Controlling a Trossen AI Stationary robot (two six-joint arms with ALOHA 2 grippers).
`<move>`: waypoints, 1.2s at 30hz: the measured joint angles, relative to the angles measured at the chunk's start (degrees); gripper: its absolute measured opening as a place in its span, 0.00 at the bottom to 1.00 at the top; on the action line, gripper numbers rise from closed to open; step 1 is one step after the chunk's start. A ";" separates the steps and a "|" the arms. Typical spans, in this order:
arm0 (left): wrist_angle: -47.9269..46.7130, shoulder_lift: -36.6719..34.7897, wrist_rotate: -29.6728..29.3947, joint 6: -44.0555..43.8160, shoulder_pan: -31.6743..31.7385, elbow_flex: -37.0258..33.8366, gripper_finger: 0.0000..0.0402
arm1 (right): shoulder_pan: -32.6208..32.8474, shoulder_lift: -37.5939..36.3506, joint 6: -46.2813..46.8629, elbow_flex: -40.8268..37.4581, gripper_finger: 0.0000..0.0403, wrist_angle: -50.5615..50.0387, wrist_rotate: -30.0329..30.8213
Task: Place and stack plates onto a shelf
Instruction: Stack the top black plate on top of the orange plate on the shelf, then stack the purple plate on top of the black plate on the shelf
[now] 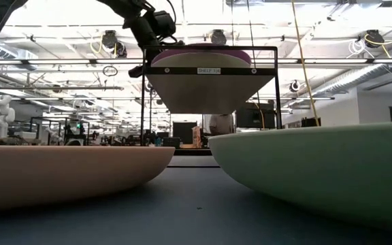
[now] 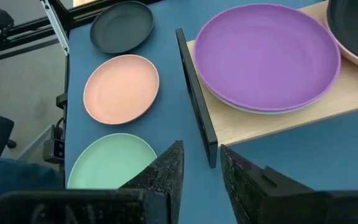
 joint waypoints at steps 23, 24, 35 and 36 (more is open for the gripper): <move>1.29 -5.76 0.09 8.40 -1.45 0.02 0.34 | 2.25 0.00 4.52 -0.42 0.22 -6.21 -3.08; 1.30 -6.74 -0.06 9.84 -1.88 0.01 0.34 | 2.67 -0.02 4.55 -0.91 0.22 -6.48 -3.08; -2.51 -15.91 -0.97 22.45 -11.87 0.05 0.34 | 5.96 0.04 5.08 -13.29 0.22 -1.54 -16.19; -2.73 -16.46 -1.17 23.33 -13.24 0.09 0.34 | 6.35 0.02 4.69 -14.68 0.22 0.23 -17.10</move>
